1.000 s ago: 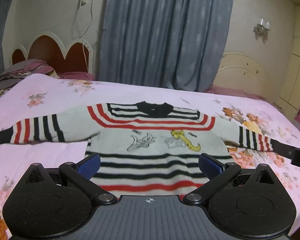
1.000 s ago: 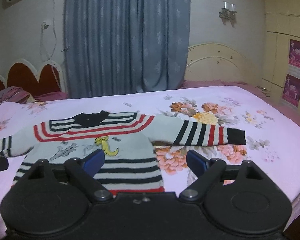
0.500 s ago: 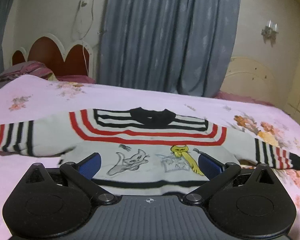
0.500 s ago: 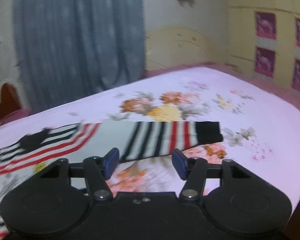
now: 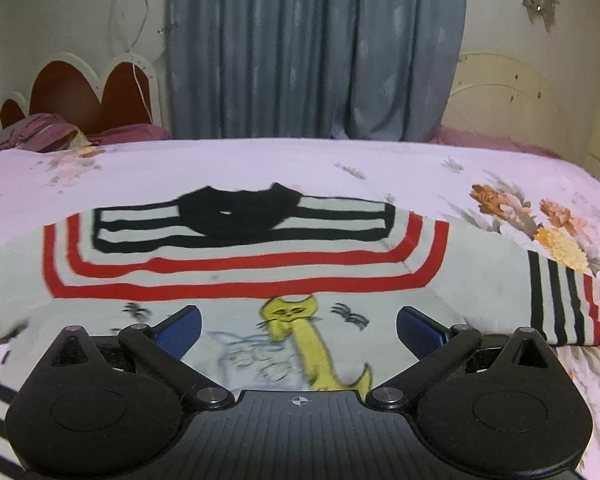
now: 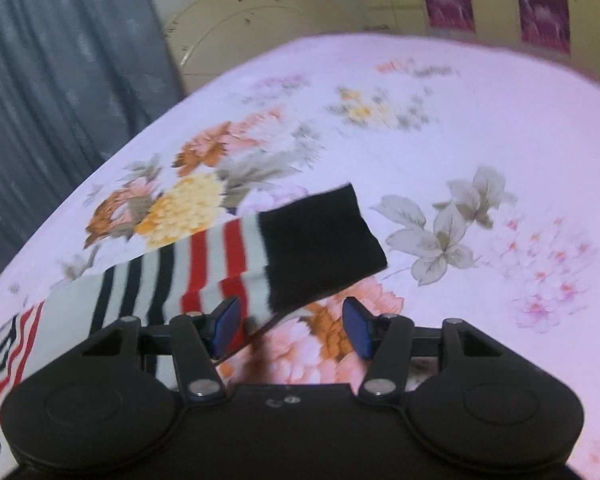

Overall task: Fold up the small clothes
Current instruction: 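Move the right gripper to the black sleeve cuff and close on it, then carry the held sleeve across the sweater body and open the right gripper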

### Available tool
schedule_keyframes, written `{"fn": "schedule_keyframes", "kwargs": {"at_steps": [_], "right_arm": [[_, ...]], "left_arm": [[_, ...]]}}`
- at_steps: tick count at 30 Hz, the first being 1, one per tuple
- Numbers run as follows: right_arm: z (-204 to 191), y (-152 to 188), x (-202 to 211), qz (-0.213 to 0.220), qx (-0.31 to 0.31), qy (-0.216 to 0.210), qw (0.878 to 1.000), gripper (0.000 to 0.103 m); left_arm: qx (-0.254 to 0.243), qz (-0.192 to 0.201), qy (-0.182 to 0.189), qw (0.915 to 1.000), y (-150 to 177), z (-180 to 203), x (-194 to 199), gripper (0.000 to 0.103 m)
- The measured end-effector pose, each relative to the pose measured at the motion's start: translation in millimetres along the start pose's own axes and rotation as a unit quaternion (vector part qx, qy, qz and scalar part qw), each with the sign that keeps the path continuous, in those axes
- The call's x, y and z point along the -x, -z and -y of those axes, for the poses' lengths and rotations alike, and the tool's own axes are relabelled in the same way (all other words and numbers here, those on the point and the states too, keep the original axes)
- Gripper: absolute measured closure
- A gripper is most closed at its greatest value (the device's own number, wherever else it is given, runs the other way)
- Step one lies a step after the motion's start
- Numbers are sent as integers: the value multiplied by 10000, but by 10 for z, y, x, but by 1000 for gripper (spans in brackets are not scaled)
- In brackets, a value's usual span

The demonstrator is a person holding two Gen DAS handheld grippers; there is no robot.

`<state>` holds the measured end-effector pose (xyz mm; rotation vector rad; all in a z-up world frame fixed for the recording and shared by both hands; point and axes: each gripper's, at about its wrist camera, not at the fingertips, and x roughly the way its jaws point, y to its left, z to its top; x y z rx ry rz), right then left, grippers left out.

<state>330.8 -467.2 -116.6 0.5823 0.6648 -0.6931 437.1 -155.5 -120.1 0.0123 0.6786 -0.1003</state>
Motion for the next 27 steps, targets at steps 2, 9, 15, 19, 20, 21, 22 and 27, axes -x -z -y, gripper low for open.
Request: {"fn": "schedule_keyframes", "kwargs": {"at_steps": [2, 9, 15, 19, 20, 21, 22, 27], "right_arm": [[62, -2, -103, -35, -206, -106, 9997, 49], [101, -20, -212, 226, -517, -327, 9979, 53], [131, -45, -215, 128, -854, -472, 9951, 60], [80, -33, -241, 98, -941, -511, 9942, 65], [122, -61, -268, 117, -1092, -460, 9929, 77], [157, -87, -287, 111, -1199, -362, 9921, 90], [166, -124, -311, 94, -1203, -220, 9925, 92], [-219, -176, -309, 205, 143, 411, 9988, 96]], "left_arm": [[-29, -59, -28, 10000, -33, 86, -84, 0], [-79, -129, -47, 9999, -112, 203, -211, 0], [-15, -59, -43, 10000, -172, 59, -210, 0], [67, -98, -13, 9999, -177, -132, -242, 0], [76, -81, 13, 9999, -182, -194, -238, 0], [70, -67, 30, 9999, -190, -251, -240, 0], [48, -70, 38, 10000, -196, -319, -246, 0], [8, -613, -37, 9981, -166, -731, -412, 0]]}}
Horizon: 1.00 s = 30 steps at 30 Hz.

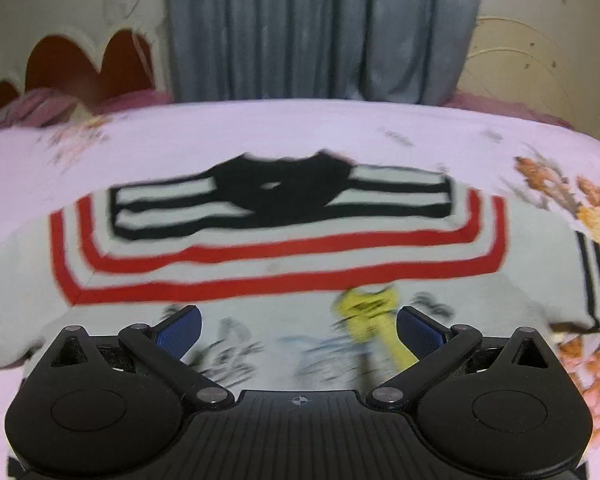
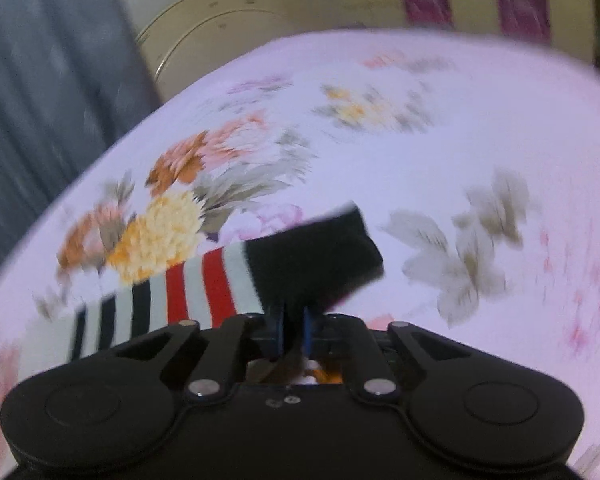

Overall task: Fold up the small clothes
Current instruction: 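Carry the held sleeve across the sweater body and open the right gripper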

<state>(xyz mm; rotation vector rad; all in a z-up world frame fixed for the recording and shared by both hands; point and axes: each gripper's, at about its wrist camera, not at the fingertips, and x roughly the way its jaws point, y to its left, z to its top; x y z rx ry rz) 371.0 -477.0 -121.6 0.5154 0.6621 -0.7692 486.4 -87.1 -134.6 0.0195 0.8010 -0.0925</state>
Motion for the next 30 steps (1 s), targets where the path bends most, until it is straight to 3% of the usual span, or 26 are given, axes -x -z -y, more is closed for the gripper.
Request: {"fn": "schedule_keyframes", "kwargs": {"at_steps": [3, 8, 12, 16, 26, 28, 30], "right_arm": [[-406, 14, 199, 359, 775, -123, 9963, 96], [-1356, 250, 492, 401, 1630, -1093, 9797, 96], [-2145, 672, 623, 143, 2198, -1779, 9591, 96], [-2789, 1192, 739, -46, 2930, -2209, 9302, 96], [-3516, 2190, 1013, -403, 4268, -2751, 8606, 96], [-3555, 2334, 977, -702, 4487, -2813, 8454, 87], [-3565, 2384, 1046, -609, 4608, -2881, 8372, 70]], "left_arm": [[245, -21, -30, 9997, 62, -367, 25, 0], [674, 16, -50, 9977, 132, -904, 67, 0], [881, 132, -92, 9960, 132, -1246, 112, 0], [1100, 161, -56, 9938, 169, -1567, 137, 1], [1387, 208, -78, 9901, 311, -1942, 166, 1], [1449, 251, -12, 9891, 304, -1937, 167, 1], [1476, 264, 113, 9886, 277, -1894, 154, 0]]}}
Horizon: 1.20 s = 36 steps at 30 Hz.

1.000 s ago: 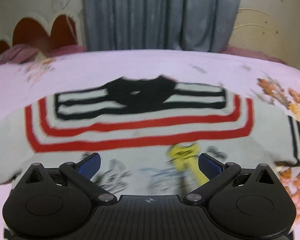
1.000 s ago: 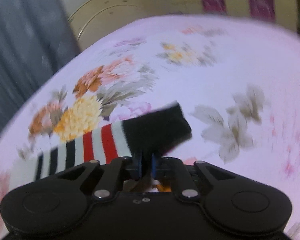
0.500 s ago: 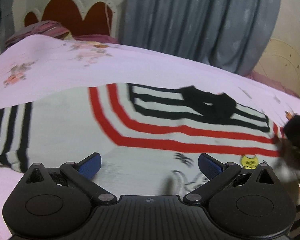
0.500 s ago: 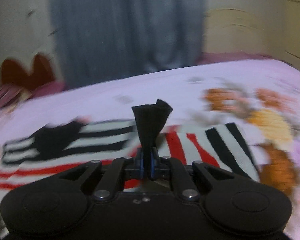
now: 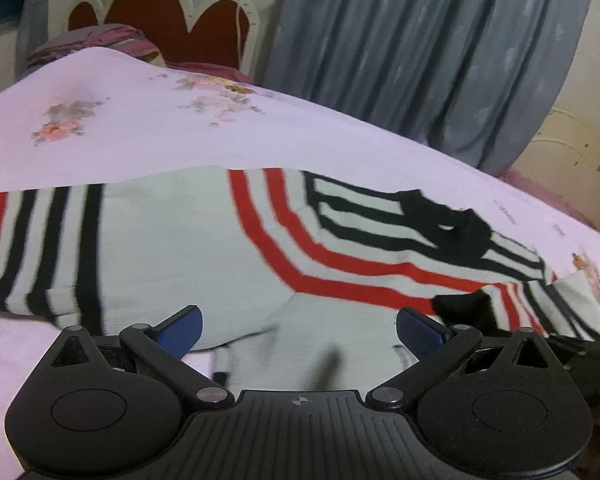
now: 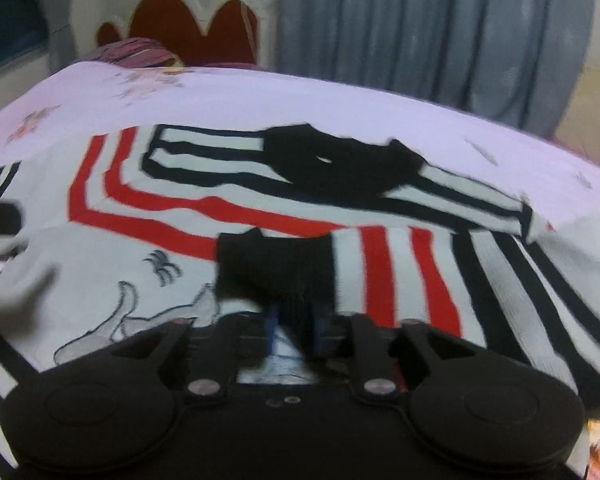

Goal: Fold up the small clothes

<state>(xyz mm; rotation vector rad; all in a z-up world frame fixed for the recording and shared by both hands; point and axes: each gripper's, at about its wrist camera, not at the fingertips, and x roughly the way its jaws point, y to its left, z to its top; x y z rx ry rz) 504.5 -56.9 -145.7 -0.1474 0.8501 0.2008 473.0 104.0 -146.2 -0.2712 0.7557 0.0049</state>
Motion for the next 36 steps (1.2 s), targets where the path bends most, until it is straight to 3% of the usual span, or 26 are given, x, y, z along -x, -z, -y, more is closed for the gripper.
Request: {"fn": "schedule_keyframes", "kwargs": {"at_steps": [3, 4, 5, 6, 13, 14, 15, 16, 17, 18, 22, 25, 28, 32, 33, 35, 36], "right_arm": [[90, -22, 215, 198, -299, -279, 9990, 70], [160, -23, 313, 339, -441, -256, 9981, 71], [233, -23, 398, 448, -568, -245, 9971, 74], [330, -17, 492, 576, -734, -214, 9954, 76], [1180, 70, 981, 1087, -1706, 721, 9767, 78], [1328, 111, 1017, 1122, -1856, 910, 9719, 78], [1455, 153, 1075, 1150, -2037, 1101, 9660, 78], [1584, 202, 1095, 1149, -2221, 1269, 9599, 79], [1691, 254, 1110, 1121, -2382, 1401, 9545, 79], [1806, 303, 1130, 1067, -2576, 1505, 9485, 80], [2088, 474, 1167, 937, -3091, 1627, 9323, 81], [2139, 538, 1168, 917, -3181, 1595, 9300, 81], [2104, 554, 1096, 792, -3139, 1337, 9366, 79], [1991, 545, 855, 529, -2922, 938, 9503, 80], [1948, 556, 770, 364, -2780, 893, 9557, 84], [1912, 593, 568, -177, -2614, 950, 9604, 81], [1915, 599, 568, -126, -2629, 922, 9603, 81]], "left_arm": [[42, -60, 343, 9994, -24, 148, -76, 2], [29, -101, 505, 9987, -31, 235, -124, 9], [13, -185, 662, 9976, -35, 332, -184, 27], [12, -286, 795, 9964, -31, 414, -242, 33], [459, -1012, 1405, 9838, 12, 922, -843, 33], [470, -1053, 1385, 9836, 12, 978, -918, 40], [381, -1025, 1293, 9856, 23, 1035, -963, 57], [186, -961, 1144, 9886, 17, 1105, -1002, 68], [44, -919, 1048, 9902, 34, 1148, -1011, 95], [-53, -901, 1033, 9905, 12, 1171, -1033, 98], [-468, -103, 778, 9958, -125, 1122, -690, 98], [-660, 229, 506, 9963, -196, 889, -466, 98], [-625, -133, 362, 9973, -127, 720, -579, 98], [-659, -193, 231, 9974, -34, 724, -626, 98], [-655, -210, 215, 9974, -23, 727, -641, 98], [-633, -272, 178, 9975, -18, 730, -685, 96], [-637, -277, 159, 9975, -26, 718, -672, 90]]}}
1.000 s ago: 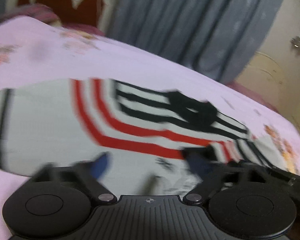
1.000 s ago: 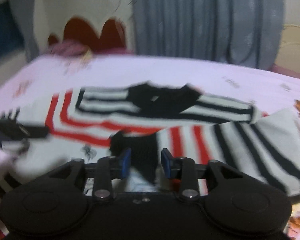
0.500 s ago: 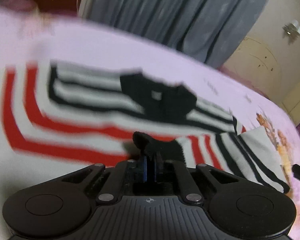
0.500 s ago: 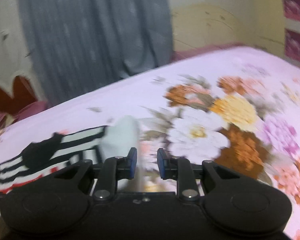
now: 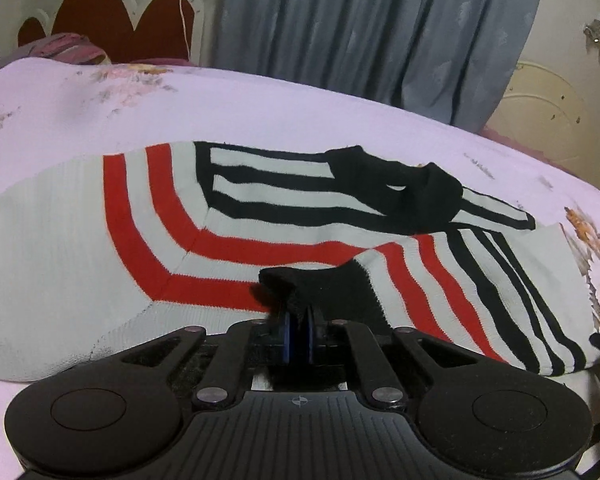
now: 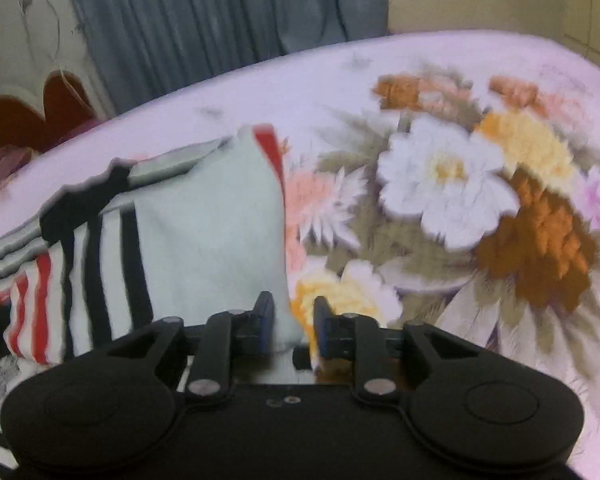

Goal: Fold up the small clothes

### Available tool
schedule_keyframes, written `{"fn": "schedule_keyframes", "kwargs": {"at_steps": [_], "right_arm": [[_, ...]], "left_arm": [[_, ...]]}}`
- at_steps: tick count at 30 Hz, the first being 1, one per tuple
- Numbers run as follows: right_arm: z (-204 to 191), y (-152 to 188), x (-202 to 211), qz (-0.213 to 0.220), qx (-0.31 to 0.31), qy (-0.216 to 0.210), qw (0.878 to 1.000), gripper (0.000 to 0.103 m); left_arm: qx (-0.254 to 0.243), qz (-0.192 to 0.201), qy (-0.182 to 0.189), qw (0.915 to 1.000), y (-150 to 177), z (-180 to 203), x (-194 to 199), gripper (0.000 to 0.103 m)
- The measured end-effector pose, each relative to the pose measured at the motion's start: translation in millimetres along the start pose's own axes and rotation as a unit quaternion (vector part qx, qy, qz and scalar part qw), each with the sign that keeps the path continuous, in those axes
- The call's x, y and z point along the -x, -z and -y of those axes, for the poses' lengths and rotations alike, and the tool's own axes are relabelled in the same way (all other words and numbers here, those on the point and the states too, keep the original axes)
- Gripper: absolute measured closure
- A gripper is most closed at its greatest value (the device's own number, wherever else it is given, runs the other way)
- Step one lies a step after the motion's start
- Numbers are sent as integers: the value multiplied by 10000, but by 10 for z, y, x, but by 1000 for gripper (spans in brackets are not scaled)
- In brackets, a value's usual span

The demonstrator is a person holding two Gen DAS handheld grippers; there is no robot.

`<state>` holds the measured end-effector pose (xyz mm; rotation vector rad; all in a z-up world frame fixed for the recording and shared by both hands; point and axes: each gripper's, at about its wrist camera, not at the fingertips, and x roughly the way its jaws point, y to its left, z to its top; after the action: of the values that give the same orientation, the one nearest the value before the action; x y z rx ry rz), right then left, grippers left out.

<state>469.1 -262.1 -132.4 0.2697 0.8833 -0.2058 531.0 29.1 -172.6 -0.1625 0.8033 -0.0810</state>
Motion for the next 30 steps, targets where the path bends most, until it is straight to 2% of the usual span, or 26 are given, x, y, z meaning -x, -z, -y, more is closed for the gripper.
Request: {"fn": "schedule_keyframes", "kwargs": {"at_steps": [1, 2, 3, 5, 7, 8, 11, 13, 14, 15, 16, 17, 18, 20, 21, 23, 24, 26, 28, 30], "right_arm": [[0, -28, 33, 73, -6, -4, 10000, 79], [6, -63, 74, 212, -12, 3, 9998, 74], [17, -118, 114, 403, -16, -17, 9992, 68], [45, -264, 89, 596, -20, -72, 9982, 65], [87, -478, -38, 639, -183, -195, 9976, 66], [116, -583, -117, 672, -249, -275, 9970, 67], [184, -830, -440, 507, -576, -605, 9952, 66], [221, -925, -735, 79, -790, -887, 9929, 67], [222, -937, -824, -65, -808, -1004, 9916, 84], [202, -943, -859, -56, -712, -1150, 9908, 90], [157, -938, -837, 76, -471, -961, 9942, 93], [109, -917, -838, 185, -204, -544, 9981, 94], [129, -889, -865, 219, -217, -385, 9988, 97], [139, -877, -857, 259, -264, -323, 9988, 94], [112, -884, -834, 244, -180, -275, 9992, 85], [77, -900, -707, 417, -36, -100, 9991, 73], [63, -891, -600, 586, 45, -81, 9982, 71], [-45, -849, -466, 668, 314, -390, 9965, 72], [-292, -751, -436, 617, 791, -725, 9923, 73], [-548, -652, -486, 426, 1092, -1167, 9862, 76]], "left_arm": [[-29, 55, -73, 10000, -1, -7, 46, 73], [-59, 196, -178, 9996, -21, -19, 85, 46], [-47, 301, -222, 9993, 4, -54, 83, 37], [105, 289, -139, 9994, -41, -128, 53, 38], [179, 135, 37, 9997, -96, -147, -44, 53], [176, 39, 46, 9998, -113, -132, -109, 67], [194, -35, 10, 9998, -124, -102, -251, 73], [158, 11, 25, 9999, -147, -85, -258, 99], [216, 190, 103, 9995, -154, -85, -209, 99], [124, 417, -56, 9990, -144, -54, -139, 99], [-18, 543, -253, 9982, -131, -21, -122, 98], [4, 515, -327, 9981, -107, -28, -161, 98], [72, 359, -297, 9989, -82, -53, -231, 98], [-69, 426, -343, 9985, -39, -43, -260, 95], [-132, 429, -394, 9982, -49, -25, -236, 86], [-132, 530, -719, 9959, -58, -16, -110, 68], [-157, 754, -872, 9932, -55, 2, -9, 67], [-309, 858, -608, 9940, -87, 172, 72, 67], [-725, 846, -239, 9935, -138, 504, 27, 67], [-897, 640, 202, 9937, -194, 841, -118, 67]]}}
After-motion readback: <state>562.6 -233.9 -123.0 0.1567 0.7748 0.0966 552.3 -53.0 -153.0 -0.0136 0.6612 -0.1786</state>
